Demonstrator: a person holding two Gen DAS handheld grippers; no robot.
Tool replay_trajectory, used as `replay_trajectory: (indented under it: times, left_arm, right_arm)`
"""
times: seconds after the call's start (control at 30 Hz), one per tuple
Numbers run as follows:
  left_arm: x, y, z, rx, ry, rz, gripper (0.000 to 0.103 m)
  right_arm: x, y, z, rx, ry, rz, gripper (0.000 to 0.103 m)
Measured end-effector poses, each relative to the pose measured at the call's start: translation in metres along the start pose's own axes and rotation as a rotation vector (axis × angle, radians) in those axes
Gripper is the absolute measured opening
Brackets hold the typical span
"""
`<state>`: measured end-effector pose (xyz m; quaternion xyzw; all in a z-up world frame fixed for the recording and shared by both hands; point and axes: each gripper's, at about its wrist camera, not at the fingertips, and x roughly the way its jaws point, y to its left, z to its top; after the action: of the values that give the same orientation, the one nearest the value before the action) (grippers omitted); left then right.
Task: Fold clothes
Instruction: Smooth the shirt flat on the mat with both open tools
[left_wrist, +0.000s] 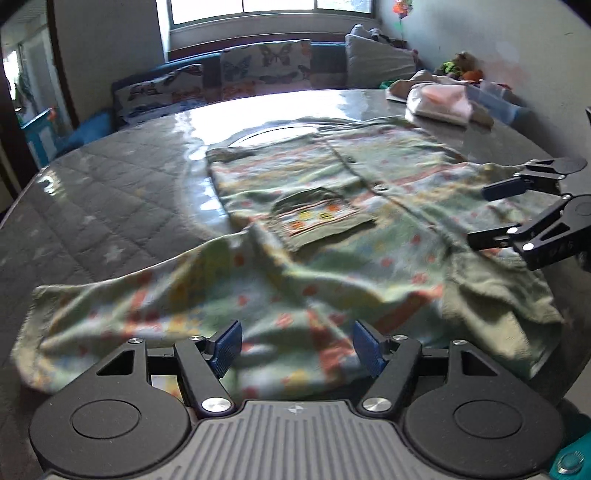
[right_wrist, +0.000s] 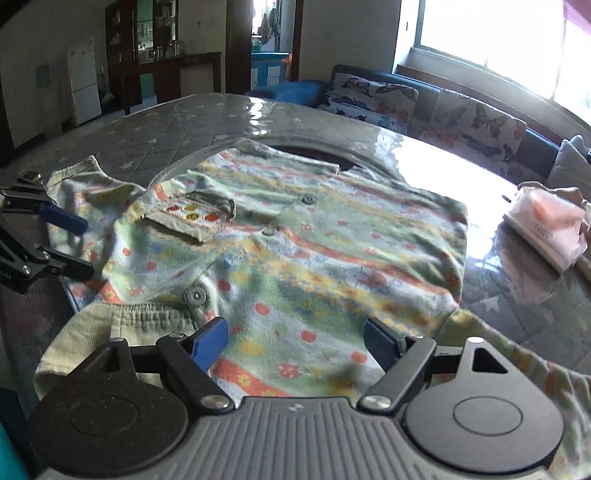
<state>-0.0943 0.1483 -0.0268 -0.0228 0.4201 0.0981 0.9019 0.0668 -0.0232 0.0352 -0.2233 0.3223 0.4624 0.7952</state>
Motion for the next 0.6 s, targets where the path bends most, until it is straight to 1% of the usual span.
replay_trajectory:
  times: [0.1,0.2,0.33,0.43,0.5,0.53,0.6]
  left_arm:
    - [-0.004,0.013,-0.005,-0.038,0.012,0.016,0.070]
    - [-0.008,0.015,-0.008,-0.024,0.017,0.035,0.070]
    - [-0.010,0.015,-0.004,-0.028,0.028,0.027,0.071]
    - [-0.014,0.011,0.004,-0.033,-0.013,0.030,0.070]
    - [-0.014,0.009,0.008,-0.051,-0.037,0.006,0.070]
    - [-0.012,0.008,0.009,-0.056,-0.042,0.001,0.070]
    - [-0.004,0.008,0.005,-0.053,-0.020,0.013,0.070]
  right_arm:
    - [-0.001,-0.004,-0.005,0.034,-0.001,0.006,0.087]
    - [-0.001,-0.008,-0.008,0.061,-0.002,0.020,0.090]
    - [-0.001,-0.011,-0.009,0.058,-0.007,0.018,0.090]
    - [-0.001,-0.011,-0.008,0.056,-0.009,0.014,0.091]
    - [0.000,-0.010,-0.008,0.052,-0.010,0.014,0.091]
    - [0.000,-0.010,-0.009,0.051,-0.010,0.014,0.091]
    - [0.000,-0.010,-0.009,0.055,-0.010,0.014,0.091]
